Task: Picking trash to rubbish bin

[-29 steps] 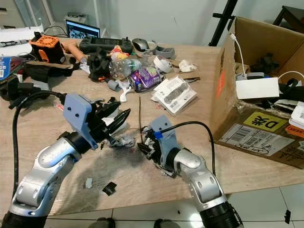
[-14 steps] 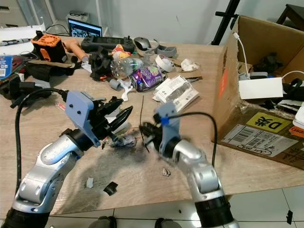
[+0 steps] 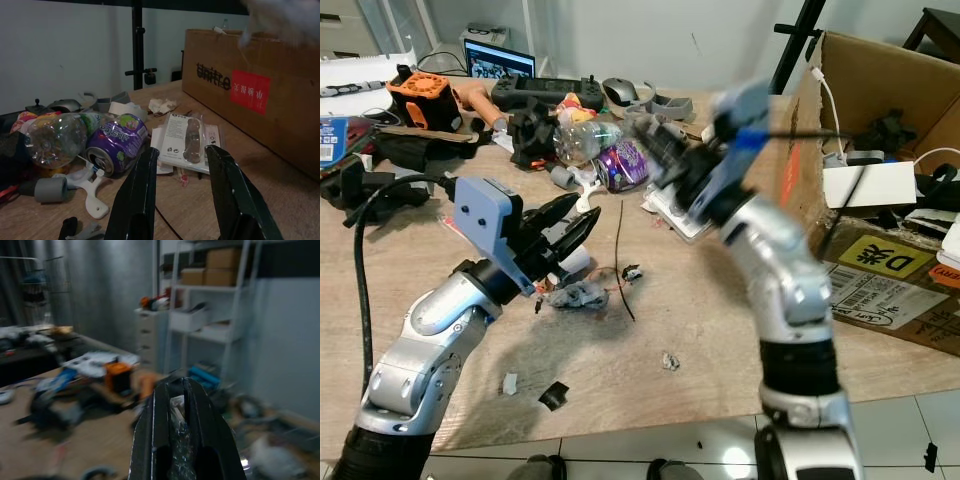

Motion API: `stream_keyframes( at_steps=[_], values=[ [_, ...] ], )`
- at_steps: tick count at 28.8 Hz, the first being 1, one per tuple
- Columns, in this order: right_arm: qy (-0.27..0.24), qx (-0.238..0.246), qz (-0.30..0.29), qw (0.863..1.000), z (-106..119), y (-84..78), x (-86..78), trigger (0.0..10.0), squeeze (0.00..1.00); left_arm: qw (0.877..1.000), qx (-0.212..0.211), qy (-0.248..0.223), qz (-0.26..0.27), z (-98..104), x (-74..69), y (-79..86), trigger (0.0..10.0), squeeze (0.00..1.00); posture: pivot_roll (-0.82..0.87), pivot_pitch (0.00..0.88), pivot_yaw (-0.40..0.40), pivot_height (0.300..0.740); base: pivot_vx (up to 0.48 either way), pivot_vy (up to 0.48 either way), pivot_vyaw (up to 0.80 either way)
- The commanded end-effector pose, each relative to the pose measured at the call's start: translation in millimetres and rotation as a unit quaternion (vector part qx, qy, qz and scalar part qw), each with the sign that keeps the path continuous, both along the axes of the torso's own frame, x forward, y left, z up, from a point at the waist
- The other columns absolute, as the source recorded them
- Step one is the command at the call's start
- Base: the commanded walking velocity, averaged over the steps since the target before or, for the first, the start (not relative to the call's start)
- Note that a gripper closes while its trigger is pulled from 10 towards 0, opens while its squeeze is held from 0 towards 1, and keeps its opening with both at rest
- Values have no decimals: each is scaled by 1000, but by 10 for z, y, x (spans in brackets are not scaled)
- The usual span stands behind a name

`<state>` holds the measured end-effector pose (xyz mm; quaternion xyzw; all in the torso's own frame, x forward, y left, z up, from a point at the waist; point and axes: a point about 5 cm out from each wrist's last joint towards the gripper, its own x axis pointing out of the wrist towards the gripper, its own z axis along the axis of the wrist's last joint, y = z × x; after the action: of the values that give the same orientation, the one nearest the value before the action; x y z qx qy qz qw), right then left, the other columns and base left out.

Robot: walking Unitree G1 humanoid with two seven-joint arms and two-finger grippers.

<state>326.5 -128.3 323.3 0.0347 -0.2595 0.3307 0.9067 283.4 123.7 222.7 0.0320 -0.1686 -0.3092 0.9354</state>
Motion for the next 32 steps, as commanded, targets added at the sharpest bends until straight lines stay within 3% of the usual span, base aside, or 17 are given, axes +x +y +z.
stream_keyframes(
  at_steps=[1, 2, 3, 4, 6, 9, 11, 15, 16, 17, 18, 21, 28, 29, 30, 31, 32],
  values=[
    [-24, 15, -58, 998, 131, -229, 43, 0, 0, 1000, -6, 1, -3, -18, -23, -29, 10000, 0, 16, 180, -85, 740, 0, 0, 0],
    [-35, 18, -106, 994, 229, -380, 83, 0, 0, 1000, -5, 1, -1, -18, -20, -22, 10000, 0, 20, 198, -89, 740, 0, 0, 0],
    [-35, 18, -106, 994, 229, -380, 83, 0, 0, 1000, -5, 1, -1, -18, -20, -22, 10000, 0, 20, 198, -89, 740, 0, 0, 0],
    [-39, 16, -184, 982, 321, -636, 142, 0, 0, 1000, -5, 1, 2, -26, -17, -5, 10000, 0, 11, 214, -88, 740, 0, 0, 0],
    [-30, 0, -249, 968, 317, -867, 183, 0, 0, 1000, -6, 2, 2, -34, -31, 3, 10000, 0, 11, 184, -82, 740, 0, 0, 0],
    [-17, -2, -291, 957, 296, -1056, 205, 0, 0, 1000, -6, 3, -1, -33, -33, -5, 10000, 0, 17, 199, -83, 740, 0, 0, 0],
    [3, -6, -342, 940, 240, -1255, 219, 9882, 0, 1000, -1, 4, -3, -44, -23, -9, 10000, 0, 13, 223, -81, 740, 0, 0, 0],
    [24, -1, -390, 920, 174, -1443, 196, 10000, 0, 1000, -3, 6, -7, -45, -41, -15, 10000, 0, 7, 185, -72, 740, 0, 0, 0],
    [35, 8, -409, 912, 126, -1523, 197, 10000, 0, 1000, -1, 6, -8, -51, -29, -20, 10000, 0, 11, 225, -74, 740, 0, 0, 0],
    [44, 19, -422, 905, 86, -1585, 194, 10000, 82, 1000, 0, 6, -8, -55, -23, -23, 10000, 0, 9, 221, -73, 740, 0, 0, 0],
    [50, 35, -434, 899, 61, -1646, 179, 10000, 992, 1000, 1, 6, -9, -53, -25, -29, 10000, 0, 9, 202, -70, 740, 0, 0, 0],
    [50, 49, -449, 891, 55, -1721, 175, 10000, 1000, 1000, 2, 6, -11, -49, -22, -37, 10000, 0, 13, 200, -70, 740, 0, 0, 0],
    [34, 51, -463, 884, 100, -1759, 175, 10000, 1000, 1000, 3, 7, -10, -55, -28, -32, 10000, 0, 10, 193, -71, 740, 0, 0, 0],
    [26, 52, -464, 884, 126, -1758, 173, 10000, 816, 1000, 3, 7, -10, -54, -26, -33, 10000, 0, 13, 190, -74, 740, 0, 0, 0],
    [21, 54, -465, 883, 142, -1756, 178, 10000, 290, 1000, 3, 7, -10, -57, -17, -33, 10000, 0, 14, 210, -77, 740, 0, 0, 0],
    [18, 55, -466, 883, 152, -1755, 183, 10000, 290, 1000, 3, 7, -9, -58, -10, -33, 10000, 0, 14, 210, -77, 740, 0, 0, 0],
    [6, 62, -468, 882, 186, -1759, 169, 10000, 0, 1000, 2, 7, -9, -58, -16, -33, 10000, 0, 12, 194, -74, 740, 0, 0, 0]
  ],
)
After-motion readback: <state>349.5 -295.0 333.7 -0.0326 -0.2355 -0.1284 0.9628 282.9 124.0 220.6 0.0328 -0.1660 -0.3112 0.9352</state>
